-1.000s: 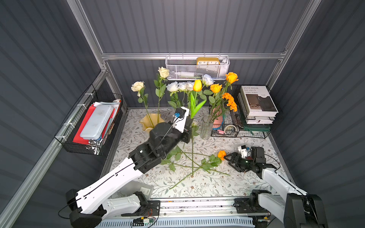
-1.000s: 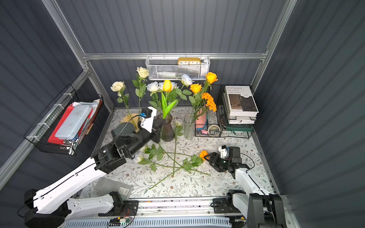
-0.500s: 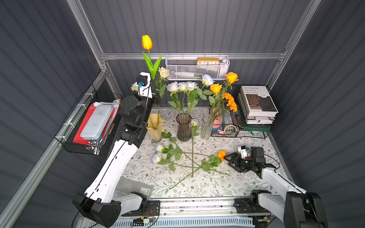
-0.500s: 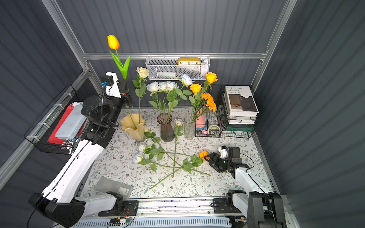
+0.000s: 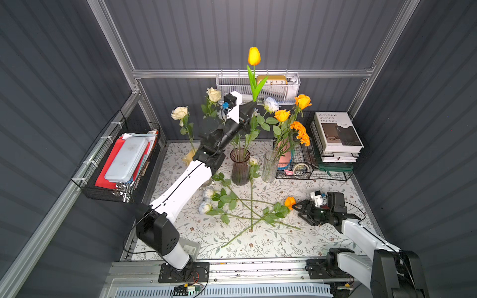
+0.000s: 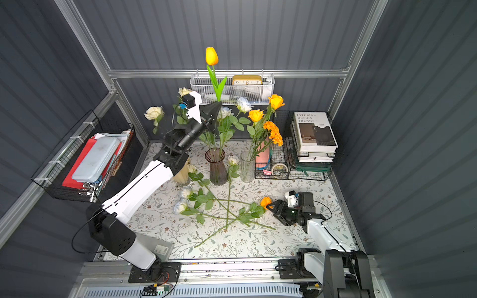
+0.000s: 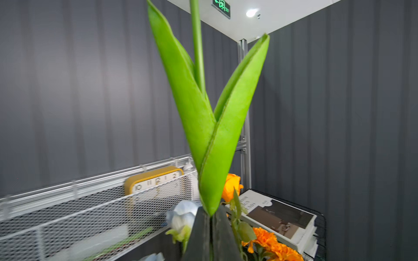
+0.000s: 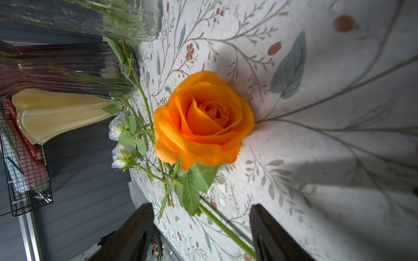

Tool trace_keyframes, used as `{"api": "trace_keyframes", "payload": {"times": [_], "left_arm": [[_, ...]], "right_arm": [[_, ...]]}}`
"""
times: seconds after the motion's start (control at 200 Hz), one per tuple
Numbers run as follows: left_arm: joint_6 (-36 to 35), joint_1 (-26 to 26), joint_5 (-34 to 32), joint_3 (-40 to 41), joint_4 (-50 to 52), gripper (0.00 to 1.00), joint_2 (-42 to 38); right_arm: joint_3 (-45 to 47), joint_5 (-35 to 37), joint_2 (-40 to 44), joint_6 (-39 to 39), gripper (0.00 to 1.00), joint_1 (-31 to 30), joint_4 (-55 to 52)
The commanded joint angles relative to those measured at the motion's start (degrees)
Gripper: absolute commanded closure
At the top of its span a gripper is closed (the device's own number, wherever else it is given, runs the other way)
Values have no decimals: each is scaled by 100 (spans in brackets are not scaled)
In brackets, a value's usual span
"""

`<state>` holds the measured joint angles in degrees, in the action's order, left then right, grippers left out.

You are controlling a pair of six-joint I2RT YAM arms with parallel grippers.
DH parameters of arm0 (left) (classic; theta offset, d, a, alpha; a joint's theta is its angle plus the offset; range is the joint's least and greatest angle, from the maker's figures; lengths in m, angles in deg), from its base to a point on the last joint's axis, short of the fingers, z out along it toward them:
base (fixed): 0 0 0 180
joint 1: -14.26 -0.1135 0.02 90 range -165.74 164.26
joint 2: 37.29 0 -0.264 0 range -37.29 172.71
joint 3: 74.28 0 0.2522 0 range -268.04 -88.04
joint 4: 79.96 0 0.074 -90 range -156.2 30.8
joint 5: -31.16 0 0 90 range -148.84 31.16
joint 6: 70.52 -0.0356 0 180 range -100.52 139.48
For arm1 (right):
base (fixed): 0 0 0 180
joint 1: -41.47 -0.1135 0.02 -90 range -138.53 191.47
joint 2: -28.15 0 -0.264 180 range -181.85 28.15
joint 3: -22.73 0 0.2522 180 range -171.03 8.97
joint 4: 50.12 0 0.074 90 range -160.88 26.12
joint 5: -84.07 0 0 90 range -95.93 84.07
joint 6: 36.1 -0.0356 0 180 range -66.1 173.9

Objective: Arrange the flowers in different vases according to their colors
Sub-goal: Insert the flower into the vase.

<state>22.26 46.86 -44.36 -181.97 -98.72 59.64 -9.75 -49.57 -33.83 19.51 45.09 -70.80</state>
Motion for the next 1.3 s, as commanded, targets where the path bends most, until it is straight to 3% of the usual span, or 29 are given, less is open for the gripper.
{"api": "trace_keyframes", "payload": {"times": [0.0,0.245,1.041,1.096,1.136,1.296], "left_arm": [[734,-54,469,-324,-953,100,526],[1153,121,681,-638,-1531,100,1414],[1111,396,600,459,-2348,100,2034],[1085,399,560,513,-2296,92,2065],[1037,409,528,545,-2182,77,2063],[780,489,174,866,-1784,36,1667]], "right_arm": [[-87,26,-16,111,28,-26,-37],[-90,22,-69,120,28,-20,-11],[-96,31,-78,120,28,-25,-11],[-97,31,-69,126,28,-24,-11],[-84,31,-60,120,28,-20,-11],[-84,24,-43,124,28,-36,-9]]}}
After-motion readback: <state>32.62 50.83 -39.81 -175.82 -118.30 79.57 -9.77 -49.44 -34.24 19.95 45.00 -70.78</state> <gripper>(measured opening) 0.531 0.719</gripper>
